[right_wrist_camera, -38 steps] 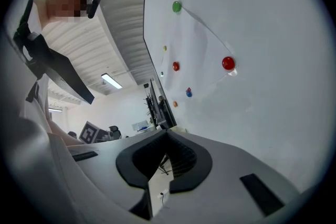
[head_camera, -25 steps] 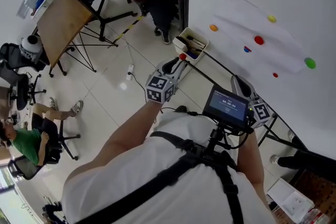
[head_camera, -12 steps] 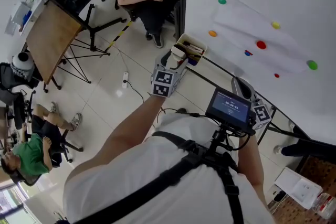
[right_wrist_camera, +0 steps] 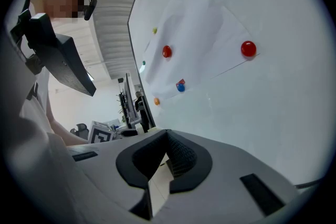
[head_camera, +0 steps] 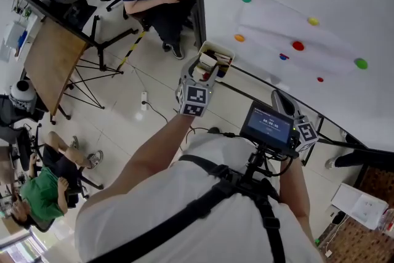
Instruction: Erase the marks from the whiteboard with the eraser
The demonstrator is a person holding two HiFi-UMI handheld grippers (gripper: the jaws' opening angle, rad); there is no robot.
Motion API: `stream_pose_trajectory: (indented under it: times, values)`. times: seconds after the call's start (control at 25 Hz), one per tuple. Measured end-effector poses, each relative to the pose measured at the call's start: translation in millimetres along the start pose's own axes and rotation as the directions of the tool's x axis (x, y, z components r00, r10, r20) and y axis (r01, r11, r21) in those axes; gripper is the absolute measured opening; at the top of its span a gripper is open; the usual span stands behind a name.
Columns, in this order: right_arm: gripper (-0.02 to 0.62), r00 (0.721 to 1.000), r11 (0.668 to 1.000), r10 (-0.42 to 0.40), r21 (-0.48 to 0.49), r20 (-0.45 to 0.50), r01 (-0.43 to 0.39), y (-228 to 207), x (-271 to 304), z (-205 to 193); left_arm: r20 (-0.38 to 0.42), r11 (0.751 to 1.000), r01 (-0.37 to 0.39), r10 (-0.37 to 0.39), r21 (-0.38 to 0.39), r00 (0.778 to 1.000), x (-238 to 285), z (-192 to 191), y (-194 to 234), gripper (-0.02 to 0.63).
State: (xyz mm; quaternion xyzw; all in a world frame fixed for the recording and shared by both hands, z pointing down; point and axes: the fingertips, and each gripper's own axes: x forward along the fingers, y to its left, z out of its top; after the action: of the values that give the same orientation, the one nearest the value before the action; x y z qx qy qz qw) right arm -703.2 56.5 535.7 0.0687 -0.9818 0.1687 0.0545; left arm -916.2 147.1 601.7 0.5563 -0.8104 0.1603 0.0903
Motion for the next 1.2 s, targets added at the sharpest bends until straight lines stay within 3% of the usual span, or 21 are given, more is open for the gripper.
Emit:
stream_pose_trajectory:
  times: [0.32, 0.56, 0.76, 1.0, 1.12, 1.2]
  values:
    - [0.015, 0.999, 0.999, -0.038, 0.003, -0.002, 0.038, -3, -9, -6, 0.025, 0.998, 0.024, -0.023, -0.06, 0.999, 9, -7, 0, 0.278]
    - [0.015, 0.998, 0.998, -0.057, -0.004, 0.028, 0.057, -8, -21, 3, 0.12, 0.999, -0.004, 0.009, -0.043, 0.993, -13, 28, 6, 0.278]
    - [0.015, 0.993, 0.994, -0.11, 0.01, 0.051, 0.11, -5, -55, 2, 0.192, 0.997, 0.074, -0.07, -0.017, 0.979, -39, 56, -24, 0.278]
    - [0.015, 0.983, 0.987, -0.162, -0.008, 0.084, 0.164, -14, -74, 6, 0.221, 0.97, 0.238, -0.242, 0.045, 0.945, -41, 70, -71, 0.278]
    - [0.015, 0.976, 0.98, -0.189, -0.036, 0.107, 0.194, -21, -79, 16, 0.279, 0.947, 0.314, -0.32, 0.068, 0.905, -33, 84, -94, 0.278]
    - [0.015, 0.972, 0.978, -0.206, -0.02, 0.109, 0.209, -20, -85, 6, 0.28, 0.918, 0.389, -0.394, 0.076, 0.876, -34, 80, -108, 0.279]
